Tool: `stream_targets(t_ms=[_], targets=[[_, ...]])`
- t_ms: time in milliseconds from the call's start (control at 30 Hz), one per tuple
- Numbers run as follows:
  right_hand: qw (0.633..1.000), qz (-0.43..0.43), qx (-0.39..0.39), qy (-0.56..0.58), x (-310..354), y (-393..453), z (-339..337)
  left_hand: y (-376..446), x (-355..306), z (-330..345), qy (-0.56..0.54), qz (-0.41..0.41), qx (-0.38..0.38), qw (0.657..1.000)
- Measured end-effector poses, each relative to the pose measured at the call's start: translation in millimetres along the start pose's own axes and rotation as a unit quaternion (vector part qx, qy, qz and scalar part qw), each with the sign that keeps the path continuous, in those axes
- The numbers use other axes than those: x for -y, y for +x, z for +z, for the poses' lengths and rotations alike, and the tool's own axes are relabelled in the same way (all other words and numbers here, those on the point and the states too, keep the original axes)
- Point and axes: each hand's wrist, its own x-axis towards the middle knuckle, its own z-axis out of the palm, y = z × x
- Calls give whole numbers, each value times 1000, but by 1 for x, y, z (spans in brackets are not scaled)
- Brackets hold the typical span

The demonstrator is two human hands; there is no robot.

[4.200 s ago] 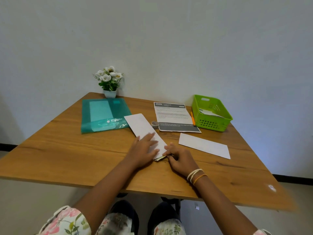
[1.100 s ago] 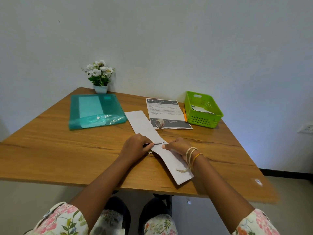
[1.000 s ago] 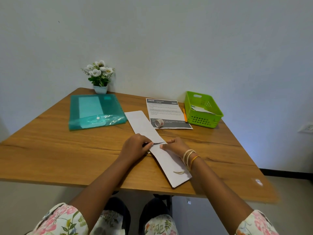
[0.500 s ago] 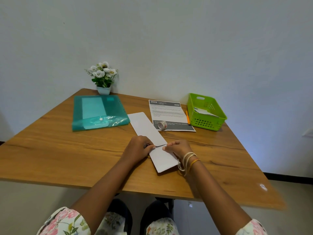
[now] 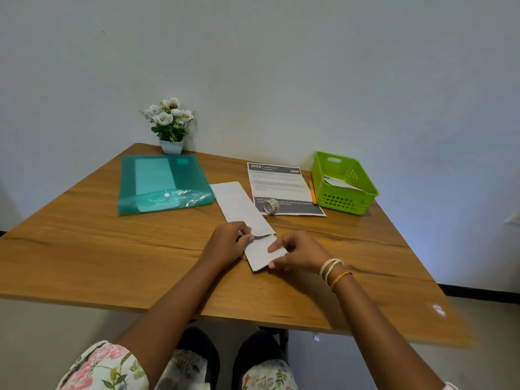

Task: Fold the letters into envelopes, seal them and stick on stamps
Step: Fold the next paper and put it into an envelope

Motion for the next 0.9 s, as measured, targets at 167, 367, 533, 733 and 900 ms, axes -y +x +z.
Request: stream_targets(t_ms=[167, 367, 533, 733, 900], targets=[[989, -26, -140, 35, 2, 18, 10, -1, 3, -1, -12, 6, 11, 1000], [951, -86, -227, -189, -1, 34, 24, -2, 2, 0, -20, 7, -4, 1000], [923, -139, -271, -234, -7, 41, 35, -1, 4, 1, -27, 11, -3, 1000], [932, -110, -306, -162, -7, 53, 41, -1, 7, 1, -40, 9, -2, 999], [976, -144, -156, -53, -23, 48, 25, 0, 6, 1, -29, 10, -7, 1000]])
